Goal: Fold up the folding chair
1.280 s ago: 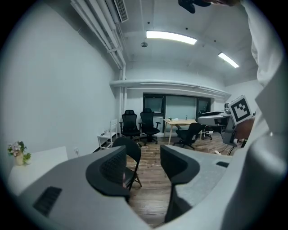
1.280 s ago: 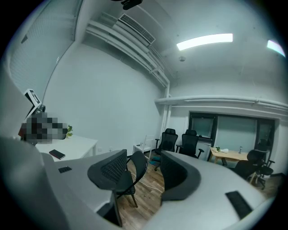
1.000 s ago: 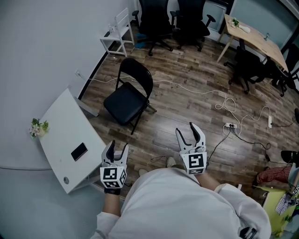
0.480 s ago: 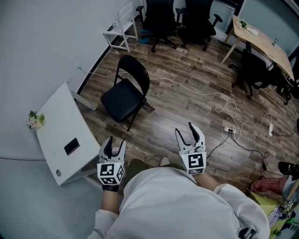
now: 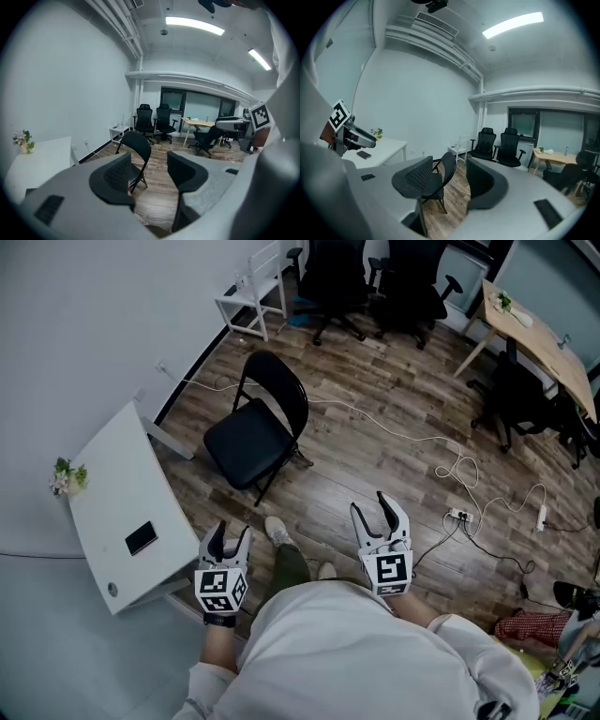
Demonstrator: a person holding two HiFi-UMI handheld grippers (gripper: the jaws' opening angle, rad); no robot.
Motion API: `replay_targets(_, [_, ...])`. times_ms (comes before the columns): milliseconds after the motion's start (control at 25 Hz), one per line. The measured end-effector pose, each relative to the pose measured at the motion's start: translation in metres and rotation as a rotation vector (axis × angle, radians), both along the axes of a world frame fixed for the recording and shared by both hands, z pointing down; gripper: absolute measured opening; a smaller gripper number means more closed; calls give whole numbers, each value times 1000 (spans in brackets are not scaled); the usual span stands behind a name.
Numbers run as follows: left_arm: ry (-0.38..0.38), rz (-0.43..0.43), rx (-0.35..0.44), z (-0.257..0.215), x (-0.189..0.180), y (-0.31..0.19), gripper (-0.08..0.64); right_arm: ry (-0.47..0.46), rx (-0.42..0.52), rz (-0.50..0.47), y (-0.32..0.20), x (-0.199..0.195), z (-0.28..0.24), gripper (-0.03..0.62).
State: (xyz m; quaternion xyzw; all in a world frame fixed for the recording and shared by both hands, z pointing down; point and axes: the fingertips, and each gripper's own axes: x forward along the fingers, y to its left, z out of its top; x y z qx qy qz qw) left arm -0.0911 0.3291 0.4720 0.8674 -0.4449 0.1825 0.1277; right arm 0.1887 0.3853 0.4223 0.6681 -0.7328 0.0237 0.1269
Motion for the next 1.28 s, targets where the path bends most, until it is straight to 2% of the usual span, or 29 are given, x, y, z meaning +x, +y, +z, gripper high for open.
replay_targets(200, [-12, 15, -45, 33, -7, -53, 247, 24, -29, 10, -51, -4, 8, 242])
replay_targets(640, [18, 23, -158, 84, -47, -208, 247, 91, -66, 0, -230, -39, -3, 245])
replay_targets(880, [29, 17, -236, 130, -71, -271, 248, 136, -96, -11, -319, -53, 7, 252])
replay_targets(1120, [46, -56, -369, 173, -81, -316, 255, 126, -142, -43, -410, -31, 15, 256])
replay_targets(1280, [75, -137, -458, 217, -91, -340, 289, 112, -194, -99, -474, -25, 54, 278])
